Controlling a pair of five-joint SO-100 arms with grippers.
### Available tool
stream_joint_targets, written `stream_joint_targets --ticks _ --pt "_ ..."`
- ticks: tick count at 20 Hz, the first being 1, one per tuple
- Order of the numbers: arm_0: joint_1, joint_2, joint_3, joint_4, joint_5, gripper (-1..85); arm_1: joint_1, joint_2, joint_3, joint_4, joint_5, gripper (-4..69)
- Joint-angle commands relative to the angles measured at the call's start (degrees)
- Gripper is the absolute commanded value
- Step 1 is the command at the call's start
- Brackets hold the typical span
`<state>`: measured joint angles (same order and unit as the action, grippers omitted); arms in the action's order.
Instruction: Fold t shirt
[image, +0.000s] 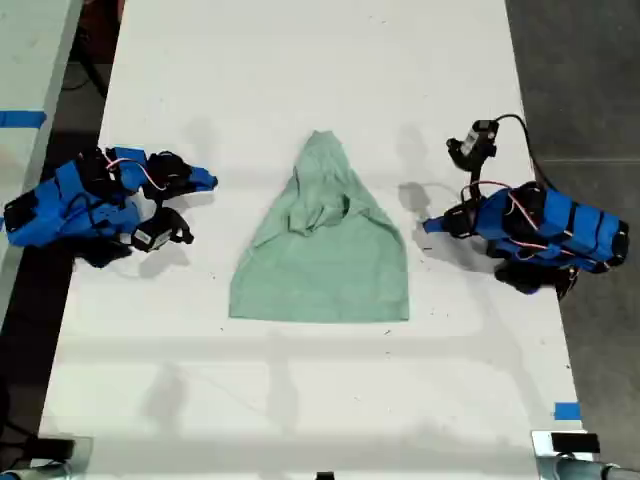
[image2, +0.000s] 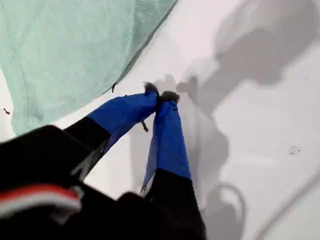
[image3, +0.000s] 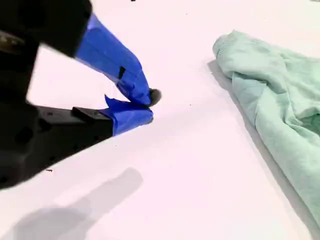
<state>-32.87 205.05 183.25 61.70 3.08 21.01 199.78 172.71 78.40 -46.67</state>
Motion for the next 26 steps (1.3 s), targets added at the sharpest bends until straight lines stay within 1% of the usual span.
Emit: stream_joint_targets --ticks 1,3,5,7,8,10,11,12,14,16,17,19,20,23,24,25,26 --pt "-0.4 0.4 0.7 0.0 0.9 -0.1 -7.5 -4.3 -5.3 0.3 29.3 5.6" --pt "-0.4 0.4 0.7 0.0 0.9 -0.1 -12.4 -12.1 -10.7 -2.8 33.0 15.9" --pt "-0.4 0.4 0.7 0.0 0.9 -0.1 -16.3 -23.3 -16.8 -6.5 35.9 23.1" --pt "-0.4 0.4 0.7 0.0 1.0 -0.1 -20.7 -36.9 -23.6 -9.7 39.6 26.9" --pt "-0.4 0.4 0.7 0.0 1.0 -0.1 -23.0 -43.0 -26.5 -11.3 41.7 27.6" --pt "-0.1 0.4 0.7 0.0 1.0 -0.1 -27.3 -52.3 -28.6 -16.5 47.5 30.4" --pt "-0.1 0.4 0.7 0.0 1.0 -0.1 -29.4 -56.4 -29.0 -19.0 50.4 30.6" --pt "-0.2 0.4 0.7 0.0 1.1 -0.1 -31.6 -60.2 -29.7 -20.0 53.6 30.9" --pt "0.0 0.4 0.7 0.0 1.1 -0.1 -34.4 -65.7 -30.2 -20.6 58.9 30.2" --pt "0.0 0.4 0.7 0.0 1.1 -0.1 -35.4 -69.7 -29.9 -21.0 61.4 28.8" --pt "-0.1 0.4 0.7 0.0 1.1 -0.1 -35.7 -71.4 -29.3 -22.3 62.1 27.8" --pt "0.0 0.4 0.7 0.0 1.1 -0.1 -35.6 -73.4 -27.1 -28.0 61.9 26.2" --pt "-0.1 0.4 0.7 0.0 1.1 -0.1 -35.1 -74.4 -26.8 -29.8 61.0 26.0" --pt "0.0 0.4 0.7 -0.1 1.1 -0.1 -32.3 -75.8 -27.2 -33.0 57.4 25.8" --pt "0.0 0.4 0.7 -0.1 1.1 -0.1 -31.7 -76.2 -27.6 -33.1 56.9 24.7" --pt "0.0 0.4 0.7 -0.1 1.1 -0.1 -31.3 -76.6 -27.9 -33.0 56.7 21.5" --pt "0.0 0.4 0.7 -0.1 1.1 -0.1 -30.9 -77.2 -27.9 -33.0 56.5 16.2"
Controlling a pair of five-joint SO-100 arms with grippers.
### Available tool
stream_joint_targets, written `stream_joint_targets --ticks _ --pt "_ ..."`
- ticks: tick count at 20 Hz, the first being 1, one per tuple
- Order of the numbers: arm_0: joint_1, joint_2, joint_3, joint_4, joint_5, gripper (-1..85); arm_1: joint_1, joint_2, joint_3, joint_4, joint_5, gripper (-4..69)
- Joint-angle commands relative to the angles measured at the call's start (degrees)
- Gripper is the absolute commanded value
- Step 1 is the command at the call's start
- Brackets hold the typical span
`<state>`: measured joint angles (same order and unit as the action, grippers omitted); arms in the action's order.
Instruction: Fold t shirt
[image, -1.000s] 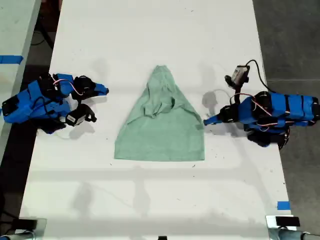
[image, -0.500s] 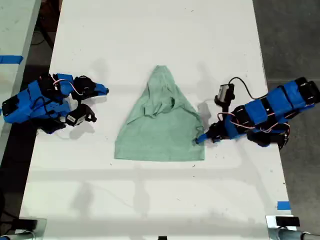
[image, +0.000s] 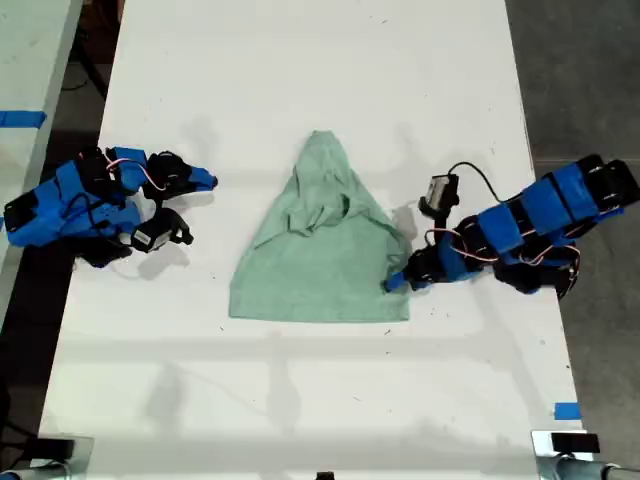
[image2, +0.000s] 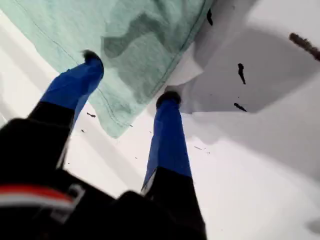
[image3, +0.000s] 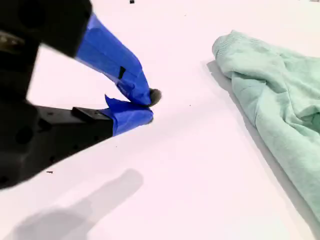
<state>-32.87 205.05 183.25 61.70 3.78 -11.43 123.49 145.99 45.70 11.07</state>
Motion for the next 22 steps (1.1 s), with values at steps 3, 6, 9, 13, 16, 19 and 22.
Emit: stream_joint_targets --ticks 3,6,9,13,16,19,22 --pt "0.0 0.4 0.7 -0.1 0.4 -0.1 2.5 -4.8 -1.8 -3.8 -3.1 10.2" --pt "0.1 0.4 0.7 -0.1 0.4 -0.1 3.6 -9.7 -5.0 -4.0 -5.0 1.5" --pt "0.1 0.4 0.7 -0.1 0.4 -0.1 4.6 -10.4 -10.2 3.0 -6.6 1.5" --pt "0.0 0.4 0.7 -0.1 0.4 -0.1 6.6 -9.8 -24.0 16.3 -11.8 1.4" --pt "0.1 0.4 0.7 -0.1 0.4 -0.1 7.1 -10.7 -35.1 19.2 -17.1 1.3" --pt "0.1 0.4 0.7 -0.1 0.4 -0.1 7.1 -16.5 -48.3 21.7 -21.6 1.3" --pt "0.1 0.4 0.7 -0.1 0.5 -0.1 6.8 -30.1 -65.2 24.3 -25.1 1.3"
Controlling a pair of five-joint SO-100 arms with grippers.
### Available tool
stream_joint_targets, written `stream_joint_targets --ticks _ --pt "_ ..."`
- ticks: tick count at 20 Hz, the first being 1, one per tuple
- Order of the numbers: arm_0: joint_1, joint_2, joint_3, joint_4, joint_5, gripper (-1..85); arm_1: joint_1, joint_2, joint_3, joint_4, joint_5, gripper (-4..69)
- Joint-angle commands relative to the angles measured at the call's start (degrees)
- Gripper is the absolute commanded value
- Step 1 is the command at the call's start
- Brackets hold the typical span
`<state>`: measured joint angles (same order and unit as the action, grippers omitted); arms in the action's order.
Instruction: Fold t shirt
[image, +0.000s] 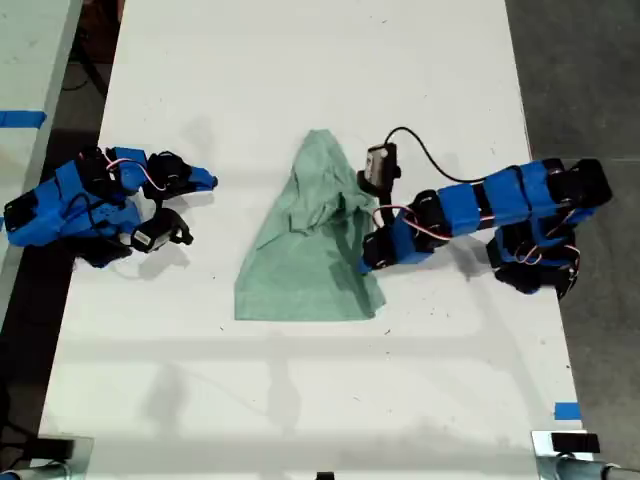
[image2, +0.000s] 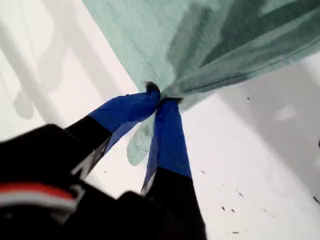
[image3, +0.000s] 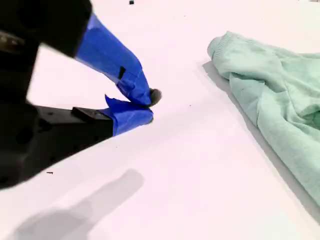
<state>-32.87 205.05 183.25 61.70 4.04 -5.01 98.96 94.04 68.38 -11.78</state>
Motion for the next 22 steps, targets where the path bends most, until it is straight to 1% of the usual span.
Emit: stream_joint_targets --ticks 1,4,5,7,8,9,10,11,14,17,20,22 --pt "0.2 0.4 0.7 -0.1 0.3 -0.1 0.1 -11.4 -20.1 2.8 -3.3 1.3" --pt "0.2 0.4 0.7 -0.1 0.3 -0.1 -0.2 -26.9 -36.7 5.6 -5.4 1.3" --pt "0.3 0.4 0.7 -0.1 0.3 -0.1 -0.1 -29.5 -38.4 4.9 -5.7 1.3" --pt "0.4 0.4 0.7 -0.1 0.3 -0.1 0.2 -32.1 -37.9 1.3 -7.3 1.5" --pt "0.4 0.4 0.7 -0.1 0.3 -0.1 0.0 -33.2 -38.6 1.1 -8.3 3.2" --pt "0.4 0.4 0.7 -0.1 0.3 -0.1 -0.2 -33.4 -38.6 1.1 -8.9 8.4" --pt "0.4 0.4 0.7 -0.1 0.3 -0.1 -0.2 -33.0 -38.6 1.6 -9.1 15.5" --pt "0.3 0.4 0.7 -0.1 0.3 -0.1 -0.4 -32.2 -38.6 2.4 -9.3 18.7" --pt "0.3 0.4 0.7 -0.1 0.3 -0.1 -0.4 -27.0 -37.4 5.3 -9.8 20.2" --pt "0.3 0.4 0.7 -0.1 0.4 -0.1 0.2 -18.4 -33.4 11.2 -9.4 20.0" --pt "0.3 0.4 0.7 -0.1 0.4 -0.1 1.8 -6.2 -24.6 19.1 -6.1 17.7" --pt "0.3 0.4 0.7 -0.1 0.4 -0.1 2.1 2.6 -15.3 22.1 -3.0 16.4"
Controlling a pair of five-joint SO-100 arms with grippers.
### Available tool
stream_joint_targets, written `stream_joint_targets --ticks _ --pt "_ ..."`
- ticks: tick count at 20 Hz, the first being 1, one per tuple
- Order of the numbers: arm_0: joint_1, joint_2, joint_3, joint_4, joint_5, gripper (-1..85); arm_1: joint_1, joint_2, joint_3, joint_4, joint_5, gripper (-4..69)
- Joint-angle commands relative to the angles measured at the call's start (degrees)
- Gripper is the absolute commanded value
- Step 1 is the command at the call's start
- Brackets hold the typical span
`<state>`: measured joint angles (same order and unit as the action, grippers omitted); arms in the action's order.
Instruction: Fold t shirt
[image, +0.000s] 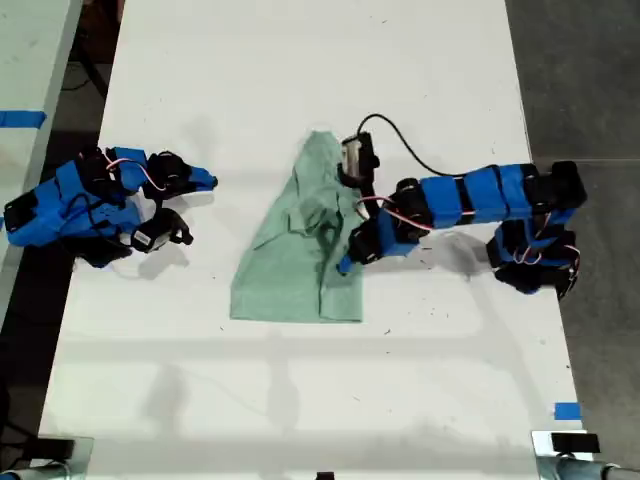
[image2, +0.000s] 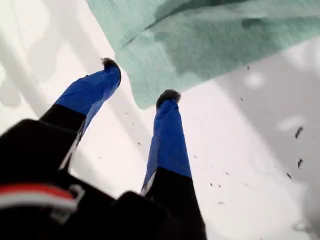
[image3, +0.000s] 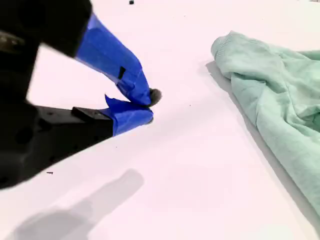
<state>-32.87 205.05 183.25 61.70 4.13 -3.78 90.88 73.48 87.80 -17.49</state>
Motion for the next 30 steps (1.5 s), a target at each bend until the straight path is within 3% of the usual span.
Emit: stream_joint_targets --ticks 1,4,6,9,10,11,13,14,19,30 --pt "0.3 0.4 0.7 -0.1 0.3 -0.1 1.1 15.8 11.6 3.1 4.7 16.0" --pt "0.2 0.4 0.7 -0.1 0.4 -0.1 1.5 35.2 36.5 0.3 11.2 13.3" --pt "0.2 0.4 0.7 -0.1 0.4 -0.1 1.9 53.6 58.4 -9.5 12.0 11.7" --pt "-0.2 0.4 0.7 -0.1 0.4 -0.1 4.4 80.0 89.2 -23.8 6.8 9.9" --pt "-0.2 0.4 0.7 -0.1 0.4 -0.1 4.7 86.6 95.8 -25.9 5.0 9.4" --pt "-0.3 0.4 0.7 -0.1 0.4 -0.1 5.7 93.4 100.9 -25.0 2.6 10.1" --pt "-0.2 0.4 0.7 -0.1 0.4 -0.1 8.3 110.5 104.8 -13.3 -3.4 8.5" --pt "0.1 0.4 0.7 -0.1 0.4 -0.1 10.2 109.5 104.5 -11.3 -2.8 7.2" --pt "0.2 0.4 0.7 -0.1 0.4 -0.1 10.6 109.7 104.5 -11.3 -3.5 3.6" --pt "0.2 0.4 0.7 -0.1 0.4 -0.1 10.5 109.7 104.5 -11.3 -2.5 3.2"
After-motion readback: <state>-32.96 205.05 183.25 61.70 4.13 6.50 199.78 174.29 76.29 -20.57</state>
